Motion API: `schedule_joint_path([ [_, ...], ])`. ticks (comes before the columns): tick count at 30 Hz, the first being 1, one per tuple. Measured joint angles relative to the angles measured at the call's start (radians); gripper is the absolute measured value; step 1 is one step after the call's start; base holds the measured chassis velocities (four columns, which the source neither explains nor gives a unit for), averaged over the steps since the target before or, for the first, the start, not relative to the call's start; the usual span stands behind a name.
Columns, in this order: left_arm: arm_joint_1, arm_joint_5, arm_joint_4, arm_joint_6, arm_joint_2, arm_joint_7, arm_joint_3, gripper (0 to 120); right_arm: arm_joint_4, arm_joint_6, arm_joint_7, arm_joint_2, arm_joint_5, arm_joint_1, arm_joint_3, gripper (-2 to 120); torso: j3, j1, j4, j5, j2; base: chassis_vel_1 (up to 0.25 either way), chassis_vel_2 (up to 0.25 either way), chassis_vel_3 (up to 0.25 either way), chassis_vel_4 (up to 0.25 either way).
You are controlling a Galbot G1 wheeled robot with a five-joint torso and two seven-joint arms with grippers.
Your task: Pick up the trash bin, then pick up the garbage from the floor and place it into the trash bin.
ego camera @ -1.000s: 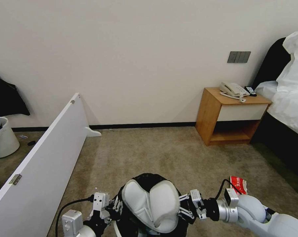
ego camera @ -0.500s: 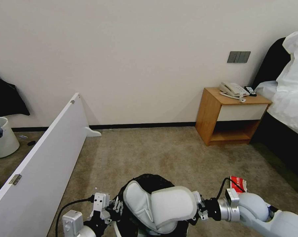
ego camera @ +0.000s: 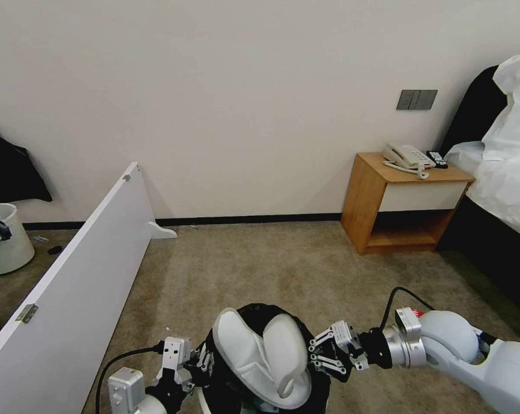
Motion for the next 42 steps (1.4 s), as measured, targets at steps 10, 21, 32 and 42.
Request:
schedule_joint_path([
  [10, -0.003, 0.001, -0.002, -0.001, -0.003, 0.003, 0.000, 4, -0.017, -0.013, -0.021, 0.003, -0.055, 0.031, -0.061, 0, 0.000, 0.000, 0.0000, 0.0000, 0.000, 0.000, 0.000, 0.000, 0.000],
  [21, -0.008, 0.001, 0.003, -0.002, -0.011, 0.003, 0.007, 4, -0.024, -0.014, -0.016, 0.017, -0.079, 0.034, -0.074, 0, 0.000, 0.000, -0.0001, 0.0001, 0.000, 0.000, 0.000, 0.000, 0.000],
  [32, 0.009, -0.018, -0.001, 0.021, -0.002, -0.016, 0.007, 4, -0.028, -0.006, 0.000, 0.016, -0.090, 0.034, -0.072, 39, 0.000, 0.000, -0.0001, 0.0000, 0.000, 0.000, 0.000, 0.000, 0.000],
  [42, 0.011, -0.017, 0.002, 0.023, -0.004, -0.017, 0.002, 4, -0.003, 0.058, 0.000, -0.027, -0.022, -0.087, 0.068, 76, 0.000, 0.000, 0.0000, -0.0001, 0.000, 0.000, 0.000, 0.000, 0.000],
])
